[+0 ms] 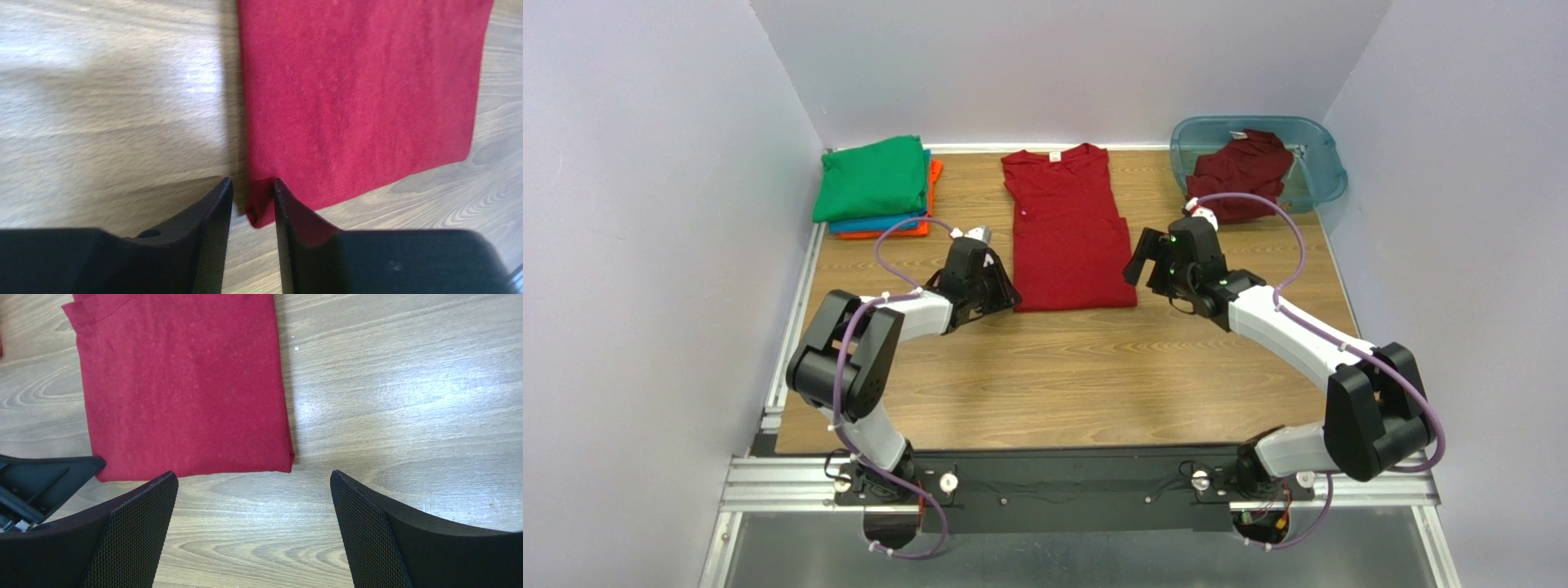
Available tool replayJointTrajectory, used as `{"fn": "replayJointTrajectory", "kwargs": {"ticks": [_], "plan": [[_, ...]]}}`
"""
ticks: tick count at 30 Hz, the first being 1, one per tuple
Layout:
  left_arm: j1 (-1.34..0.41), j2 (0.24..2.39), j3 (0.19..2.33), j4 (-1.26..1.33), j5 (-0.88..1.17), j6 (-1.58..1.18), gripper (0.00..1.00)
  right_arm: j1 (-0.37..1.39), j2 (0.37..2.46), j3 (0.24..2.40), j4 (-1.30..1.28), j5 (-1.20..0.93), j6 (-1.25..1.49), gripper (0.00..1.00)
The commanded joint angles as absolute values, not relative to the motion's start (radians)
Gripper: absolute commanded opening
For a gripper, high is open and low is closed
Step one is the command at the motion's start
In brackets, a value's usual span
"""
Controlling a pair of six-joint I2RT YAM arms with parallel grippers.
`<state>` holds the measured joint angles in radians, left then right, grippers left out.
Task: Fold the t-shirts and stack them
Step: Fold the tshirt
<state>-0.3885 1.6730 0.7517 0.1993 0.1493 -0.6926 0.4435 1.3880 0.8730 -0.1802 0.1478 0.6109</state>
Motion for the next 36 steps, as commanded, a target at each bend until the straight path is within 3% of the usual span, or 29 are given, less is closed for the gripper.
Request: {"fn": "replayJointTrajectory", "kwargs": {"ticks": [1,6,11,15,18,25,36], "plan": [[-0.394,1.716,0.765,0.213,0.182,-0.678,0.30,0.439,1.385,0.848,-0.187,0.133,0.630,1.00],[-0.399,1.746,0.752,0.230,0.218,-0.683,0.21,0.437,1.422,0.845,-0.187,0.137,0.641,1.00],[-0.402,1.721,0.715,0.236,0.206,-0.686,0.00,0.437,1.468,0.847,-0.187,0.109,0.653,1.00],[-0.402,1.701,0.696,0.235,0.199,-0.683,0.00,0.434,1.528,0.859,-0.189,0.060,0.653,0.98],[-0.403,1.690,0.687,0.229,0.190,-0.683,0.00,0.431,1.577,0.883,-0.187,0.023,0.650,0.91],[-0.403,1.671,0.678,0.209,0.164,-0.681,0.00,0.425,1.660,0.917,-0.192,0.043,0.643,0.59],[-0.402,1.669,0.686,0.189,0.155,-0.675,0.00,0.425,1.726,0.937,-0.195,0.005,0.637,0.40]]}}
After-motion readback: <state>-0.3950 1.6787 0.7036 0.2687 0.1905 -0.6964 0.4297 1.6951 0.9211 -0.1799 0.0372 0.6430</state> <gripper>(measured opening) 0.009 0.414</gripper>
